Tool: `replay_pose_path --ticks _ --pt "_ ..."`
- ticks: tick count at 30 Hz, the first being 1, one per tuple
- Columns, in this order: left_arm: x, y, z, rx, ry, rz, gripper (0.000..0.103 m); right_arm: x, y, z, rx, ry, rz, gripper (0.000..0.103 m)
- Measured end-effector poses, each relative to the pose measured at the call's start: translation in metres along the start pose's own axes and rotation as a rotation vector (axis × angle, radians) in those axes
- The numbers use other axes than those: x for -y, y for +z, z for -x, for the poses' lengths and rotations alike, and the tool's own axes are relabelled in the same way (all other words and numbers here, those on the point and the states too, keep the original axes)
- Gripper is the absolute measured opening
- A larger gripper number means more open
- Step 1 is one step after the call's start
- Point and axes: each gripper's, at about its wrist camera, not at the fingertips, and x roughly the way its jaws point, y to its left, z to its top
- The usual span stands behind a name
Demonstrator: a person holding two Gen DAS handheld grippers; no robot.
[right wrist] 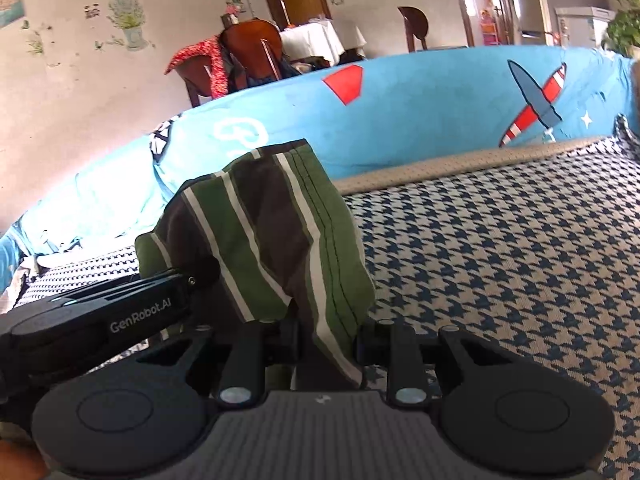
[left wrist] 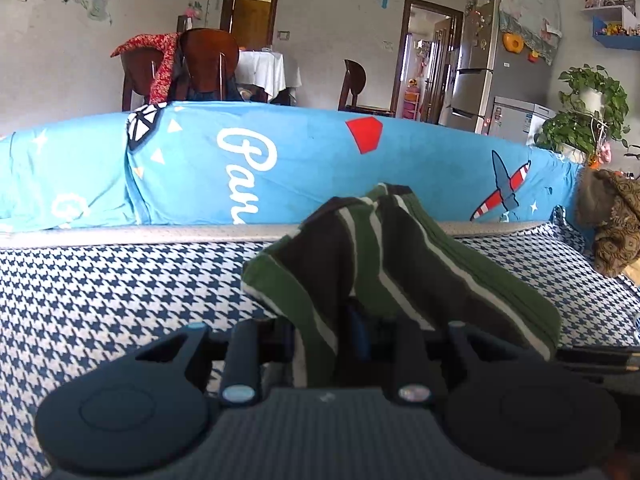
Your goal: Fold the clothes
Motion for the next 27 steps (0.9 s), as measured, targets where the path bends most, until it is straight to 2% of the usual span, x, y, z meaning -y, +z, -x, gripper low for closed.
replay_pose_path --ticks 12,27 --pt "-0.013 0.007 0.032 0.038 0.039 -0.008 0.026 -0.024 0.002 0.02 0.041 0.043 0.041 0.025" --pt "-0.023 0.011 0.045 0.056 0.071 -0.006 0.026 -0.037 0.005 0.024 0.057 0.072 0.067 0.025"
